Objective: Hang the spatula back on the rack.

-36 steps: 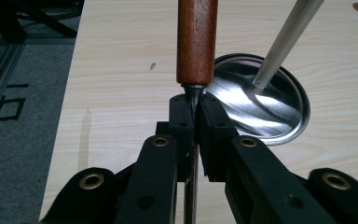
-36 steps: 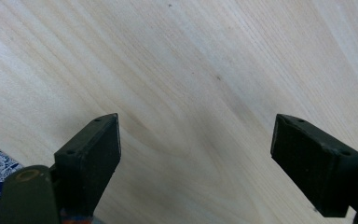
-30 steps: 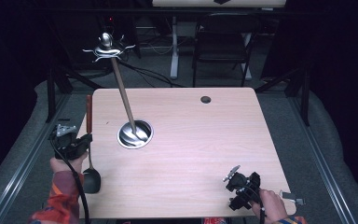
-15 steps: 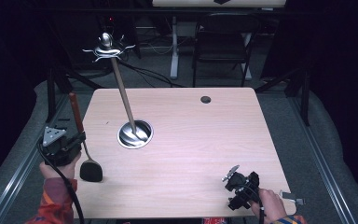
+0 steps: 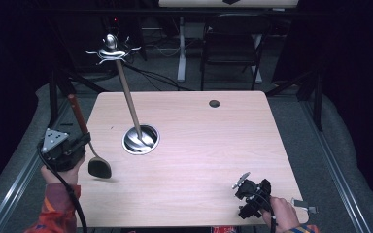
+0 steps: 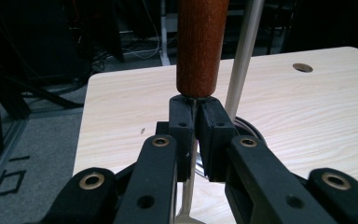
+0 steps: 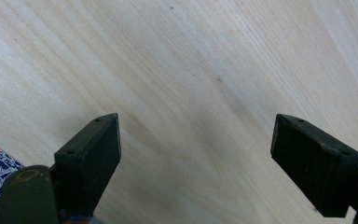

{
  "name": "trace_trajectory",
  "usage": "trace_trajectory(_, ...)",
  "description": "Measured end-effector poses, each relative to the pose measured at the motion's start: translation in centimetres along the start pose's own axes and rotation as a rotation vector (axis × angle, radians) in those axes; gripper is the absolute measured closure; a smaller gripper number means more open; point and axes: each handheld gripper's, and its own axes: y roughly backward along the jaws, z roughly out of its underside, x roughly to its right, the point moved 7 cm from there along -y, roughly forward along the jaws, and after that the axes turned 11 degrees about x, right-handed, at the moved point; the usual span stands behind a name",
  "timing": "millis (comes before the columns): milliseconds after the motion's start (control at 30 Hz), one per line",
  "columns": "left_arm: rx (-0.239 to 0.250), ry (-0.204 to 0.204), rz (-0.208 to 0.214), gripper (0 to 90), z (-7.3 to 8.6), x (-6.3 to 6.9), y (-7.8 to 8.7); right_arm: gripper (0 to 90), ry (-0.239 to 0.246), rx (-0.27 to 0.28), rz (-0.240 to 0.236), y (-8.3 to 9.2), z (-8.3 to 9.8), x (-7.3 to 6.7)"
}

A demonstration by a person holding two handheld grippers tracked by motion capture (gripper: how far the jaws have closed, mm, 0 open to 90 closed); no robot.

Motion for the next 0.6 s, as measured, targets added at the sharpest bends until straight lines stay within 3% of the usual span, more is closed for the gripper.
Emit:
trace_trajectory(333, 0.002, -0.036, 0.021, 84.3, -0.7, 0.6, -0.7, 15.5, 0.001, 0.002, 0.006, 0.0, 0.0, 0.0)
trace_trajectory(600, 0.012, -0.029, 0.023, 84.3, -1.6, 1.0, -1.4, 15.5, -0.017, 0.016, 0.013, -0.1, 0.0, 0.1)
